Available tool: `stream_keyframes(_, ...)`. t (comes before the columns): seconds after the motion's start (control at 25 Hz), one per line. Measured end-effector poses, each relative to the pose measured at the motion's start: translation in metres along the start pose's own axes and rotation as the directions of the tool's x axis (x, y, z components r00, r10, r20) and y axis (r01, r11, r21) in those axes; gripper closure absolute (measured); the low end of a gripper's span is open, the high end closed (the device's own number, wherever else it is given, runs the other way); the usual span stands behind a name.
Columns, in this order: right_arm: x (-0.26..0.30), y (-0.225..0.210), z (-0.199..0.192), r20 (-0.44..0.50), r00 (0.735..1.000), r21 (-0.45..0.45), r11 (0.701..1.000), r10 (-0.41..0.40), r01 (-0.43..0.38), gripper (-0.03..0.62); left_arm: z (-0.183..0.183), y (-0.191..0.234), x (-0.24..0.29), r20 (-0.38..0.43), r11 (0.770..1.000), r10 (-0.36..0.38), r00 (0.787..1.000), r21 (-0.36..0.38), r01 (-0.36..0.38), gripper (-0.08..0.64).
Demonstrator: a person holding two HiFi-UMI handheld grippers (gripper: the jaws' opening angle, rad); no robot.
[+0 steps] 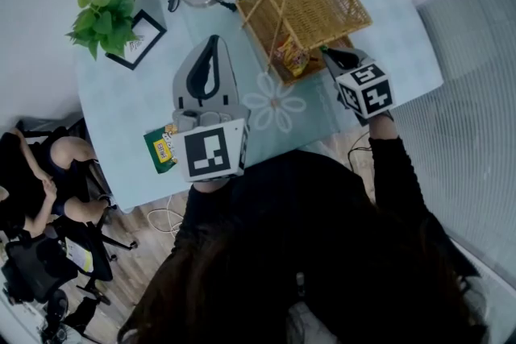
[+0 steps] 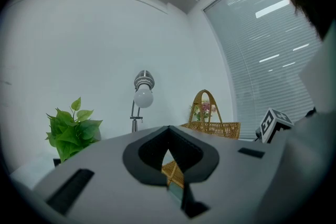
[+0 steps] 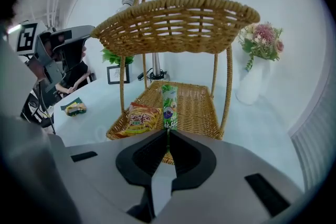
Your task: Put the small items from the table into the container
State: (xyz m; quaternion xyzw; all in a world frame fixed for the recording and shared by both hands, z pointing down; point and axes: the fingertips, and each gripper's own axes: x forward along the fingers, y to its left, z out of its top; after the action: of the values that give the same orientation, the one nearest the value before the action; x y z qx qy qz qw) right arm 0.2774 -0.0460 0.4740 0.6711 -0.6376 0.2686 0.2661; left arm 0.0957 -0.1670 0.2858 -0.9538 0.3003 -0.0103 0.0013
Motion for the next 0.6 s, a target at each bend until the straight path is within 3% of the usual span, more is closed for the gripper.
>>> stream_keyframes(0.36, 0.012, 0.011, -0.004, -0.051, 0.998, -0.041, 0.999, 0.033, -0.035, 0.551, 0.0, 0.003, 0.004, -0.001, 1.0, 0.009, 1.0, 0.007, -0.009, 0.558)
stream_keyframes(0.6, 0.007, 0.018, 0.004, -0.009, 0.999, -0.015, 0.999, 0.045, -0.045, 0.549, 0.001, 0.006, 0.002, 0.0, 1.0, 0.011, 1.0, 0.007, -0.011, 0.558)
